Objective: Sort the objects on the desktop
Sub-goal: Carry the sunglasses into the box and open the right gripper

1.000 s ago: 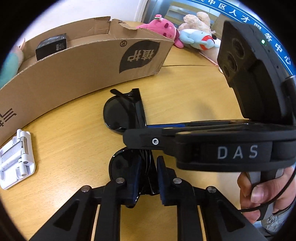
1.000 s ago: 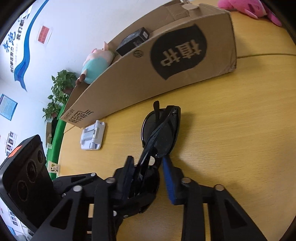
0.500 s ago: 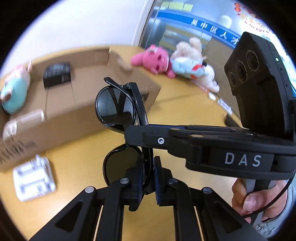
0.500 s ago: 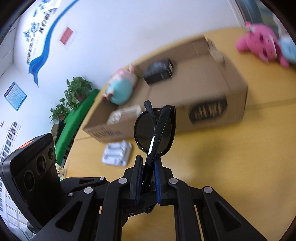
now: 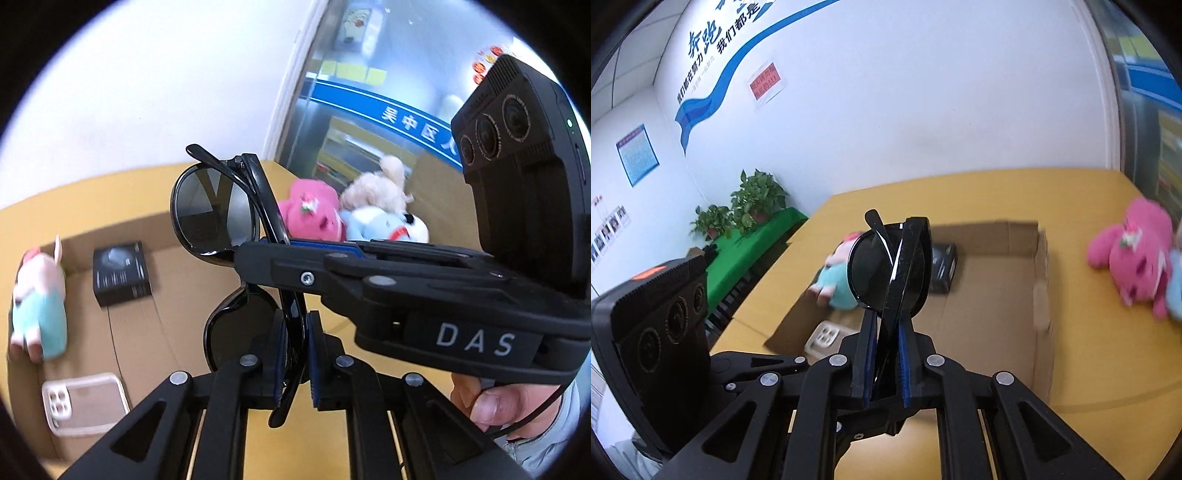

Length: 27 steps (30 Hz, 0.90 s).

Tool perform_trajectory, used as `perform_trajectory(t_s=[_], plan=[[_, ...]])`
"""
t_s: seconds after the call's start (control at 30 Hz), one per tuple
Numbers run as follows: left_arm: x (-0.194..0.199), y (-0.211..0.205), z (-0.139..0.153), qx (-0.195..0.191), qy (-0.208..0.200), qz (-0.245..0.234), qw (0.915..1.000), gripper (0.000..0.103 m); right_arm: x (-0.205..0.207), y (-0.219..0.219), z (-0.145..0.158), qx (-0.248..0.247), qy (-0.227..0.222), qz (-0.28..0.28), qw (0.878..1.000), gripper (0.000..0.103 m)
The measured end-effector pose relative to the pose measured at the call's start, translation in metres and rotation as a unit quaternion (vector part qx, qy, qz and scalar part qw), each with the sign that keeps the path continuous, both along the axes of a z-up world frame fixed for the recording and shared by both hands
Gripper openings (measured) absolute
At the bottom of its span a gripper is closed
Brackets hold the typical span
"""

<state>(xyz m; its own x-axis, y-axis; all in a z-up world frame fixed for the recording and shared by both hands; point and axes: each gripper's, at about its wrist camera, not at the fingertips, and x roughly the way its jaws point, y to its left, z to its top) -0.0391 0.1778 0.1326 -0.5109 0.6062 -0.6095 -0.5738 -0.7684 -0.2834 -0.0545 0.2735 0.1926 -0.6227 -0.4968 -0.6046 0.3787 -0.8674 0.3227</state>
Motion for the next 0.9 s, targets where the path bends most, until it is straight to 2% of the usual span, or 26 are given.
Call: perform_trajectory(t_s=[0.2,0.37,0.5,0.7,0.9], plan=[[-0.07,0.0,0.0,0.004,-0.022,0.016,0.9996,0.009,-0.078,-0.007,0.003,0.032,-0.014,-0.007,0.999,0.01],[-0.132,0.008,-0.026,0.009,-0.071,0.021,0.9972,0.009,-0.143,-0.001,-0.03,0.048,-0.049,-0.02,0.997,0.01],[-0.181,0.014,-0.062,0.021,-0.127,0.018,0.9916,0.009,-0.191,0.006,-0.069,0.061,-0.088,-0.029,0.994,0.01],[-0.235,0.023,-0.126,0.043,-0.217,0.021,0.9749,0.009,-0.241,0.023,-0.142,0.069,-0.17,-0.047,0.982,0.009],[-0.255,0.032,-0.175,0.064,-0.291,0.024,0.9543,0.009,-0.264,0.03,-0.185,0.109,-0.218,-0.064,0.968,0.01]])
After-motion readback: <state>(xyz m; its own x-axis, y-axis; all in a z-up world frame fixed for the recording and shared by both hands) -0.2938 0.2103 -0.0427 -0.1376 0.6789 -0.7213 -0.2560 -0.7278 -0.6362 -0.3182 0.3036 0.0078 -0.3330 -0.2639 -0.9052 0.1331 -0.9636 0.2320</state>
